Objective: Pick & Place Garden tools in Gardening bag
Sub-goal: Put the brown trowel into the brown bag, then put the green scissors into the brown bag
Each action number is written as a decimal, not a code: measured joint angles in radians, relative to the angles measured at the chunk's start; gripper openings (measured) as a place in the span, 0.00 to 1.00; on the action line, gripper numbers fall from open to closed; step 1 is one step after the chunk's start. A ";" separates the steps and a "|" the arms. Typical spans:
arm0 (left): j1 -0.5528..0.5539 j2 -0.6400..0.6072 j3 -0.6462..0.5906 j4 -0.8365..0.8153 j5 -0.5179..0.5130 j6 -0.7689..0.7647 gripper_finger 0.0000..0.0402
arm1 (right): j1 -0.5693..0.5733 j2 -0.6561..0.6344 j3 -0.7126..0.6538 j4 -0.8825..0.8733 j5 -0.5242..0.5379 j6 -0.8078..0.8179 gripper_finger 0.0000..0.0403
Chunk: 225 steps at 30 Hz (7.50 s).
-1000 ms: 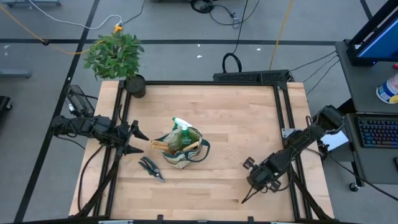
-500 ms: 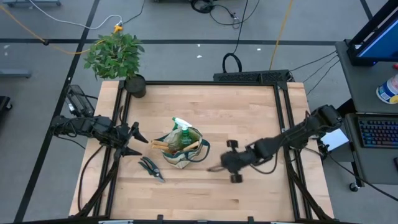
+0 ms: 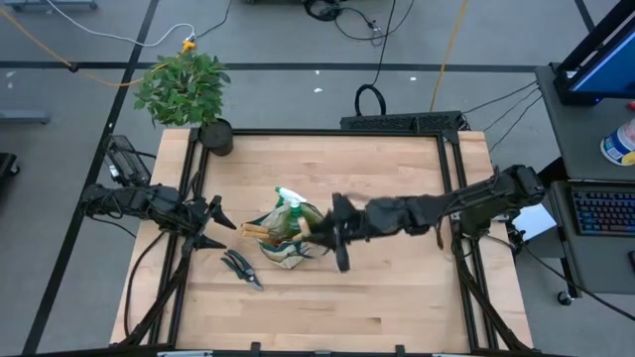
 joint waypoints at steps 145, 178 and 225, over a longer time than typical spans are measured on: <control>-0.166 0.314 0.000 -0.146 -0.032 -1.515 0.77 | -0.146 -0.018 0.065 -0.153 -0.044 -0.303 0.32; -0.623 0.998 0.119 -0.035 -0.440 -2.373 0.77 | -0.147 -0.018 0.065 -0.152 -0.044 -0.539 0.32; -0.681 1.227 0.225 -0.116 -0.375 -2.526 0.77 | -0.147 -0.018 0.064 -0.156 -0.044 -0.501 0.32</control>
